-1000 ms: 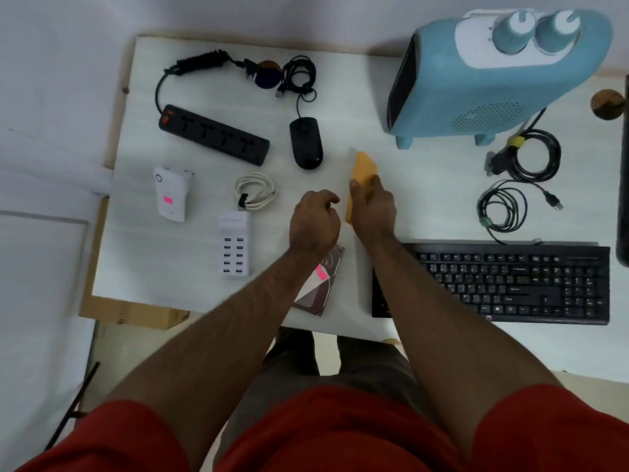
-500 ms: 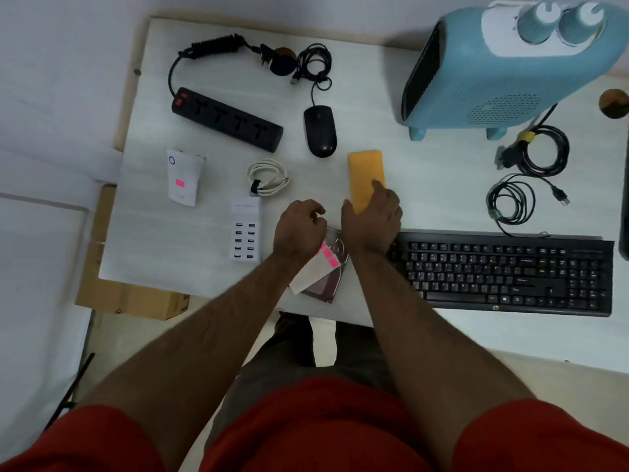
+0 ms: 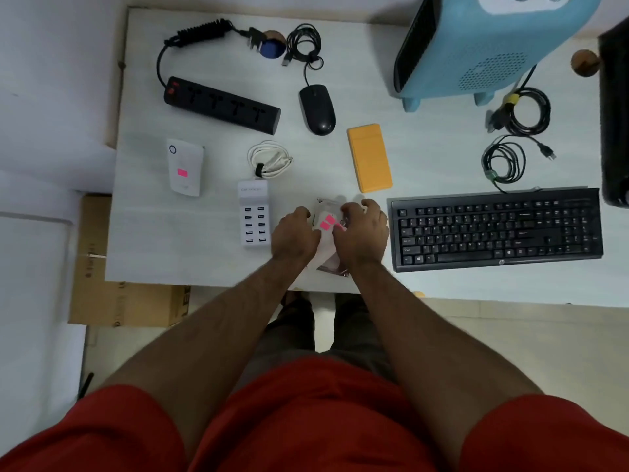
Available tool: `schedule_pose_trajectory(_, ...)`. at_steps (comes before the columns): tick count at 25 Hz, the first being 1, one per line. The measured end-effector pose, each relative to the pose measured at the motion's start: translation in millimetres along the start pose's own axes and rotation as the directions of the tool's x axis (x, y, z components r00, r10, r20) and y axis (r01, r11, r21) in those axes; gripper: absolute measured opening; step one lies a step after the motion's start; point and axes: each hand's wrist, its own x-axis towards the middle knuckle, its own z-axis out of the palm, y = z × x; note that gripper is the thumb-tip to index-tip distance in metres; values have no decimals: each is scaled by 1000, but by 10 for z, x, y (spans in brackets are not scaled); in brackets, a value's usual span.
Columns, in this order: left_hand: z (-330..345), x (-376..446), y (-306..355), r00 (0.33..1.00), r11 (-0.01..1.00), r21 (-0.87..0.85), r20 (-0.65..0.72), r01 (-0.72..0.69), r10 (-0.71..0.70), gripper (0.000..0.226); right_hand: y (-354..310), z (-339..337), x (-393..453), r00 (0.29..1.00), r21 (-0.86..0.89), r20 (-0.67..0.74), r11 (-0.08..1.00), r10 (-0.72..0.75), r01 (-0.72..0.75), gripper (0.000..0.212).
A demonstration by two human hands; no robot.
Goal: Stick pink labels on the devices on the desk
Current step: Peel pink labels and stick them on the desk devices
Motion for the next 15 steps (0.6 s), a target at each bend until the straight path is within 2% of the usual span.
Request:
schedule_pose_trajectory(4, -91, 7, -46, 1000, 987, -159, -21, 4, -7, 30, -74, 37, -85, 997, 100, -66, 994, -46, 53, 38)
schedule_pose_trajectory(5, -144, 1, -43, 1000, 978, -206, -22, -7, 3, 27, -105, 27, -97, 998, 142, -34, 989, -45, 50, 40)
schedule_pose_trajectory(7, -294, -16, -11, 1000, 934, -356, -17, -4, -2, 20, -187, -30, -76, 997, 338, 82, 941, 0, -27, 44)
schedule_pose_trajectory(9, -490, -70, 17, 1000, 844, -536, 15, 24, -19, 12, -302, -147, -64, 971, 588, 229, 786, 62, -189, 42)
schedule_pose_trajectory(11, -717, -109, 45, 997, 772, -632, 76, 73, -31, 9, -410, -316, -40, 921, 733, 378, 577, 93, -359, 25)
schedule_pose_trajectory(13, -930, -114, 53, 993, 745, -661, 113, 95, -26, 9, -496, -484, -46, 851, 748, 520, 440, 76, -497, 8)
schedule_pose_trajectory(15, -1059, -127, 27, 995, 749, -660, 104, 62, 8, 8, -564, -597, -82, 812, 751, 582, 359, 35, -554, 8)
